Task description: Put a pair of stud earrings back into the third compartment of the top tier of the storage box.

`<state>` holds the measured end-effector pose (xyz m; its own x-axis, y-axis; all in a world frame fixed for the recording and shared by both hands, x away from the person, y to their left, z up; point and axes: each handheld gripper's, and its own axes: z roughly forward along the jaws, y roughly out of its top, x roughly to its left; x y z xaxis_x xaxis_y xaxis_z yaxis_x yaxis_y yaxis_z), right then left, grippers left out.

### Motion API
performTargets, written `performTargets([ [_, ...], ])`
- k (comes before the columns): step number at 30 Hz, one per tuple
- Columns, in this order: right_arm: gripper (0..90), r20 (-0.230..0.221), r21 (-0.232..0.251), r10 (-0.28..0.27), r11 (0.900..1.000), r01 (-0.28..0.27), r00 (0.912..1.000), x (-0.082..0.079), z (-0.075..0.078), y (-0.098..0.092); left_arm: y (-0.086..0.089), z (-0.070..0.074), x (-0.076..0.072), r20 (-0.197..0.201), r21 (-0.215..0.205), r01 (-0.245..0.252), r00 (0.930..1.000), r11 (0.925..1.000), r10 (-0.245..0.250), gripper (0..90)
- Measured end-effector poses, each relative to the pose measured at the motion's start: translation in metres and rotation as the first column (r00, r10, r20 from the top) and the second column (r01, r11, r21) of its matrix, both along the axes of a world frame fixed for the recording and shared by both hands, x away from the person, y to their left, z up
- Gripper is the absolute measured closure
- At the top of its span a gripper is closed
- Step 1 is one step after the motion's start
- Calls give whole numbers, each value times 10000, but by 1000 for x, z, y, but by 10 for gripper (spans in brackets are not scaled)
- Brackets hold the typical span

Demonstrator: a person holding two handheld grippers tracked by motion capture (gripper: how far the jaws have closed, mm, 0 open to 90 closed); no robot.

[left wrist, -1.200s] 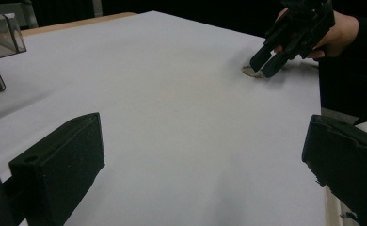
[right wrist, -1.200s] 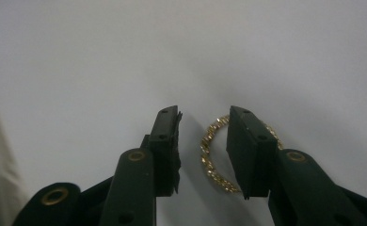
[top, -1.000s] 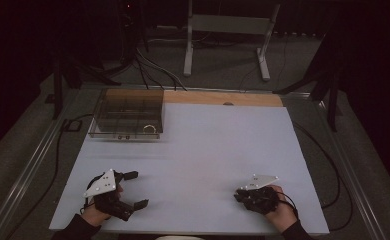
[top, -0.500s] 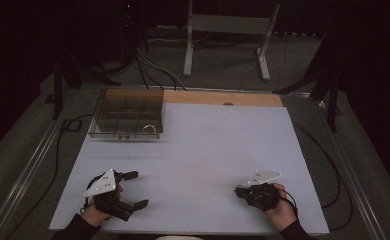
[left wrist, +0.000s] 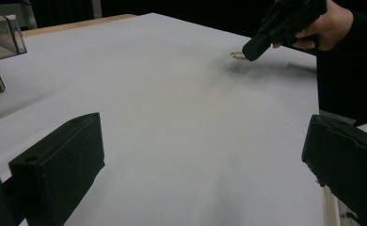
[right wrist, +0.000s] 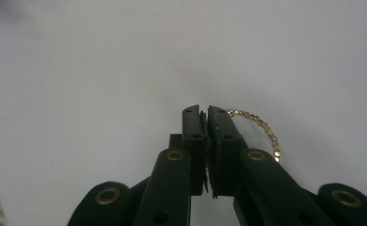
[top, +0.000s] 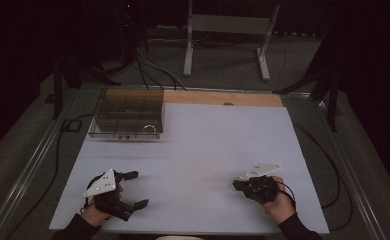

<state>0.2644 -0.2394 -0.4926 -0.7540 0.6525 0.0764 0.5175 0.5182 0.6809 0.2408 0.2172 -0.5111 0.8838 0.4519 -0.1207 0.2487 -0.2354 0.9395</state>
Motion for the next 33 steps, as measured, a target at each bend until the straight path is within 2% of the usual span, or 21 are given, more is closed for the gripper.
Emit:
performTargets([
  [16,868,174,188,269,9995,-272,9995,26,13,26,0,0,0,-16,22,-18,10000,10000,19,5],
  [20,868,256,248,440,9987,-447,9987,31,17,34,1,1,0,9,-68,-25,10000,10000,25,5],
  [33,867,540,224,1122,9933,-1135,9922,49,31,66,1,0,0,9,86,-46,10000,10000,46,5],
])
